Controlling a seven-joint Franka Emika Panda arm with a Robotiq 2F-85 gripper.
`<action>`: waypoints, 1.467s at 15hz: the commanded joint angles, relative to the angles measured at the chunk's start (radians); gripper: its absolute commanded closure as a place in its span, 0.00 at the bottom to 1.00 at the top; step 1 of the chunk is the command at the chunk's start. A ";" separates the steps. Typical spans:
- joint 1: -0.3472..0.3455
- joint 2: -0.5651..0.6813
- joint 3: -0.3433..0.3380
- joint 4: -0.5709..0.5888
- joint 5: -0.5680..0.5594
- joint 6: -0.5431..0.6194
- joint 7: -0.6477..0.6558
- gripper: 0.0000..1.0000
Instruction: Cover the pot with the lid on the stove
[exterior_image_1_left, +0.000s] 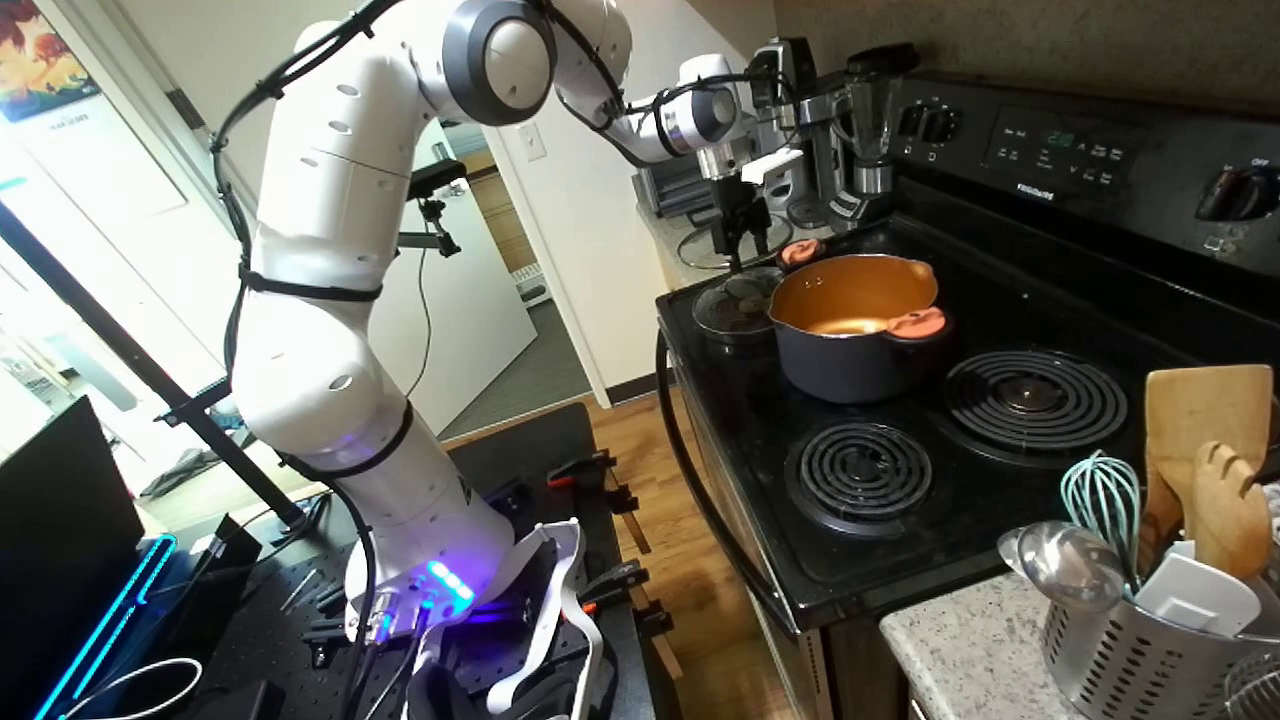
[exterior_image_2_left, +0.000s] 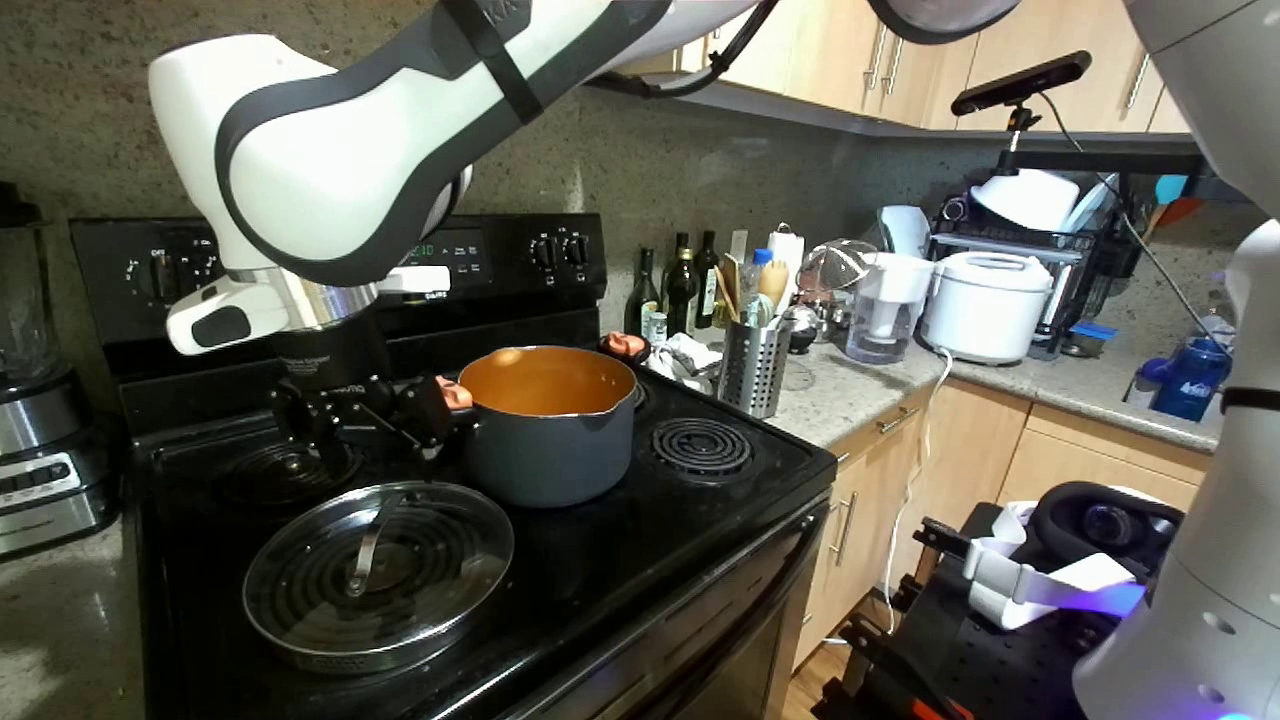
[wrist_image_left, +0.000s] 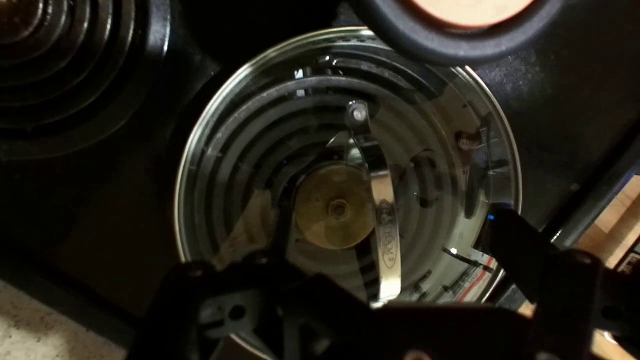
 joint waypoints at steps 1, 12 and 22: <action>-0.003 0.005 0.005 0.009 0.032 -0.047 -0.028 0.00; 0.003 0.043 0.009 0.012 0.025 -0.072 -0.092 0.00; 0.008 0.045 0.008 0.017 0.020 -0.056 -0.109 0.51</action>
